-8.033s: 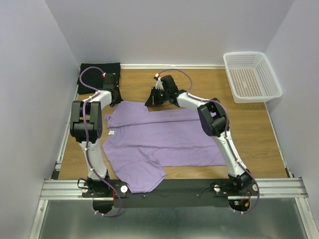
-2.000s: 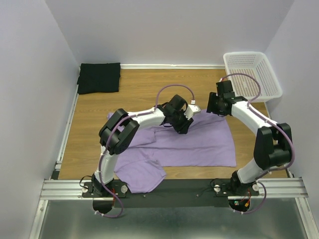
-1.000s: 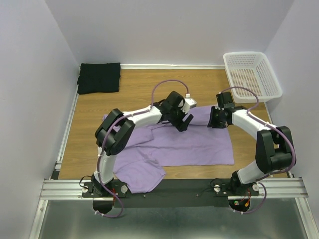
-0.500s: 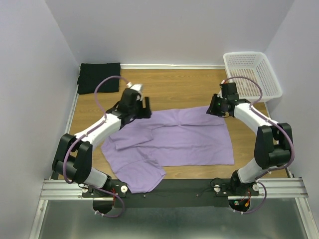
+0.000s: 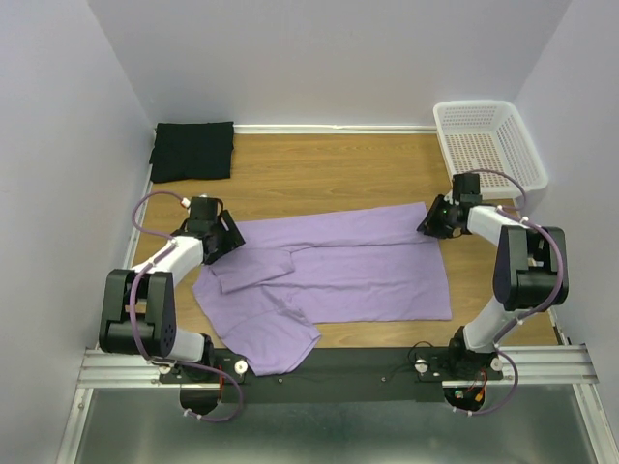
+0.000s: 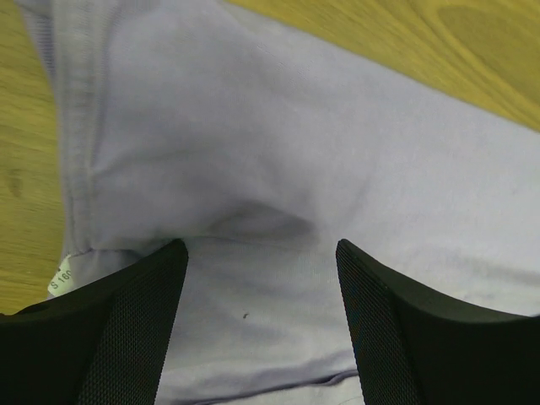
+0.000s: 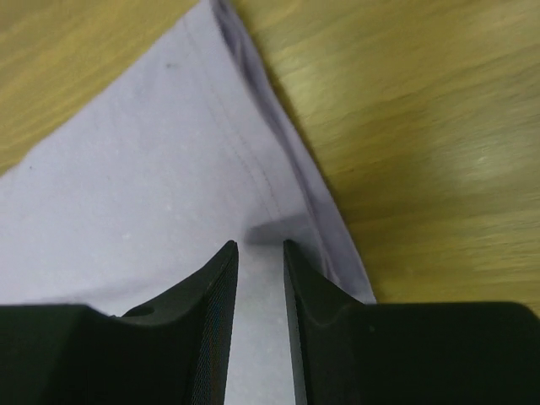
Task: Fold and stack the t-shirts
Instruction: Fold the tshirt
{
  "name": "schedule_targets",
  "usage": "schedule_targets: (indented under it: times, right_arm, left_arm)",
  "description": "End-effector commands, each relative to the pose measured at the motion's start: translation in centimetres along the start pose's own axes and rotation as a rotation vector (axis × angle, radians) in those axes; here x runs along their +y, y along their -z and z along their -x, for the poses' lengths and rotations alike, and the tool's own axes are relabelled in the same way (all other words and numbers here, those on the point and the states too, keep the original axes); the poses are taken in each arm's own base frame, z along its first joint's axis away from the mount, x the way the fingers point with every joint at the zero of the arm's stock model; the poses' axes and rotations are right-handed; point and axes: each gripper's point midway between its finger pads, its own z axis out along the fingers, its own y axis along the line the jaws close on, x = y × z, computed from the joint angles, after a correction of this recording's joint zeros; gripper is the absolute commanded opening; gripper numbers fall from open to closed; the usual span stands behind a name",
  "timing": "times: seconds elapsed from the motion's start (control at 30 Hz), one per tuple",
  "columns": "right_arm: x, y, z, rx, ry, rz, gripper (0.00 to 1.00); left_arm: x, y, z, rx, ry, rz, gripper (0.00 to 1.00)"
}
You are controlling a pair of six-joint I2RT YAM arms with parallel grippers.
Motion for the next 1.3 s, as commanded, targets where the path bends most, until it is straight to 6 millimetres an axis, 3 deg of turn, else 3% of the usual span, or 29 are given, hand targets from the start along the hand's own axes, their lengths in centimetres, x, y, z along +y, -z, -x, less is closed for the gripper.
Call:
schedule_targets:
  times: [0.0,0.17,0.3,0.4,0.6,0.73,0.8,0.9,1.0,1.1,1.27]
  right_arm:
    - [-2.4,-1.3,-1.6,0.046,-0.077,-0.021,0.36]
    - [-4.7,-1.4,-2.0,0.045,-0.134,-0.077,0.36]
    - [-4.8,-0.8,-0.9,0.008,-0.131,-0.079,0.36]
    - [-3.7,0.2,0.4,-0.029,-0.107,-0.04,0.36]
    - [-1.1,2.6,2.6,-0.105,-0.043,0.047,0.36]
    - [2.0,2.8,2.6,-0.096,0.032,0.121,0.37]
    - [3.4,2.5,2.7,-0.088,0.063,0.143,0.38]
    - [6.0,1.4,2.2,-0.059,0.11,0.174,0.38]
    - [6.7,0.5,2.5,-0.061,0.121,0.165,0.38]
    - [6.7,-1.0,3.3,-0.058,0.122,0.151,0.38]
    - [5.0,-4.0,4.0,-0.055,0.123,0.057,0.38]
  left_arm:
    - [3.0,-0.3,-0.1,0.024,0.045,0.094,0.8]
    - [4.4,-0.3,0.9,0.001,0.073,0.123,0.8]
    - [4.4,-0.6,1.4,0.007,0.073,0.113,0.8]
    - [3.5,-0.6,2.2,0.0,0.053,0.075,0.81]
    - [1.5,2.1,5.6,-0.103,0.009,0.038,0.87]
    - [1.5,4.2,8.3,-0.205,0.007,0.081,0.89]
    - [0.3,4.0,8.0,-0.201,-0.028,0.072,0.89]
    - [-0.1,2.5,7.8,-0.167,-0.039,0.088,0.84]
    - [-0.1,1.3,8.5,-0.176,-0.038,0.108,0.79]
    - [-0.1,-0.7,9.1,-0.158,-0.032,0.133,0.71]
    - [0.4,-4.2,8.9,-0.096,-0.002,0.183,0.7]
